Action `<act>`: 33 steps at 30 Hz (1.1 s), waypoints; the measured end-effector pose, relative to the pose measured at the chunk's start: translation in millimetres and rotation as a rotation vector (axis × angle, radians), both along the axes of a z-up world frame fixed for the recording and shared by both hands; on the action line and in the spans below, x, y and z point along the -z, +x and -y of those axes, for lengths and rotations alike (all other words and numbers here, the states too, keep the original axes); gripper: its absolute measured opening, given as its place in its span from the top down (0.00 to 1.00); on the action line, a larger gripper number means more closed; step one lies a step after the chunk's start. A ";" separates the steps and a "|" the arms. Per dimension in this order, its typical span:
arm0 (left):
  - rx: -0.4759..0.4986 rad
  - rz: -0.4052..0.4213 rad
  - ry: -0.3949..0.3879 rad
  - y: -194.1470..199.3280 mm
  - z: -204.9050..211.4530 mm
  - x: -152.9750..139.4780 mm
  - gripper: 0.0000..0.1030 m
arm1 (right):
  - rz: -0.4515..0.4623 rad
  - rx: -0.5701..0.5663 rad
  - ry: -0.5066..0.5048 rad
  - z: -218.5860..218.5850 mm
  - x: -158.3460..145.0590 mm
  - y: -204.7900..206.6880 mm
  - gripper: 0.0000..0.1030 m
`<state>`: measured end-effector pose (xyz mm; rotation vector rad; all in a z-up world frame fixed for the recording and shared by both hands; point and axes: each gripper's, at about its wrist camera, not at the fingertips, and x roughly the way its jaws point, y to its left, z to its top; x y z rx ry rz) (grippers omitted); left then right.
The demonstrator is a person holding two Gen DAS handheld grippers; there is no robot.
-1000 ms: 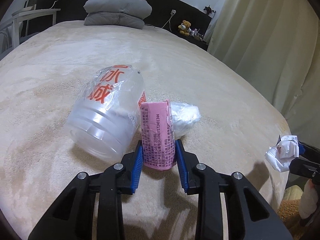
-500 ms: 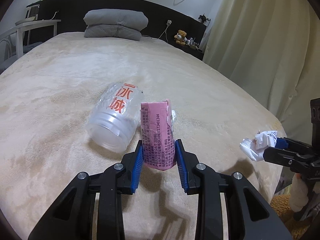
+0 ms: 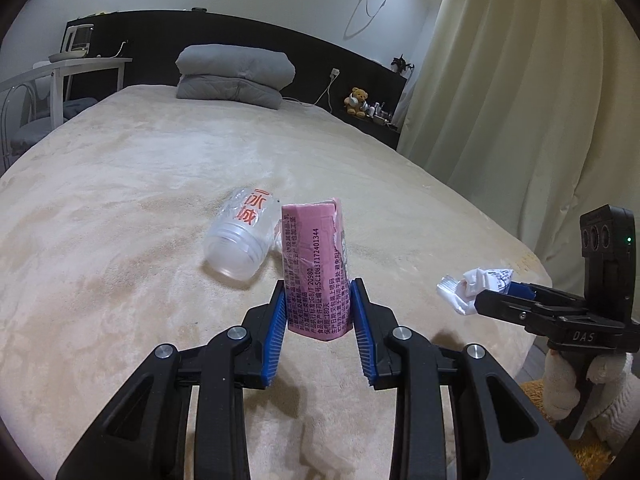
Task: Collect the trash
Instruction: 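Lift the pink box and white packet off the bed with both tools, then carry the pink box and white packet down over the floor bin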
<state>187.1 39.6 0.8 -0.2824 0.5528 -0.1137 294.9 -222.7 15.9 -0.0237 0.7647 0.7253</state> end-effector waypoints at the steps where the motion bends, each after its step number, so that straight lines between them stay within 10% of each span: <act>1: 0.001 0.007 0.004 -4.1 1.0 -2.2 0.70 | 0.002 0.001 0.002 1.2 -0.2 -4.1 0.27; 33: 0.013 0.064 0.000 -140.4 61.6 -2.8 0.70 | 0.007 -0.039 0.018 43.3 19.3 -137.8 0.27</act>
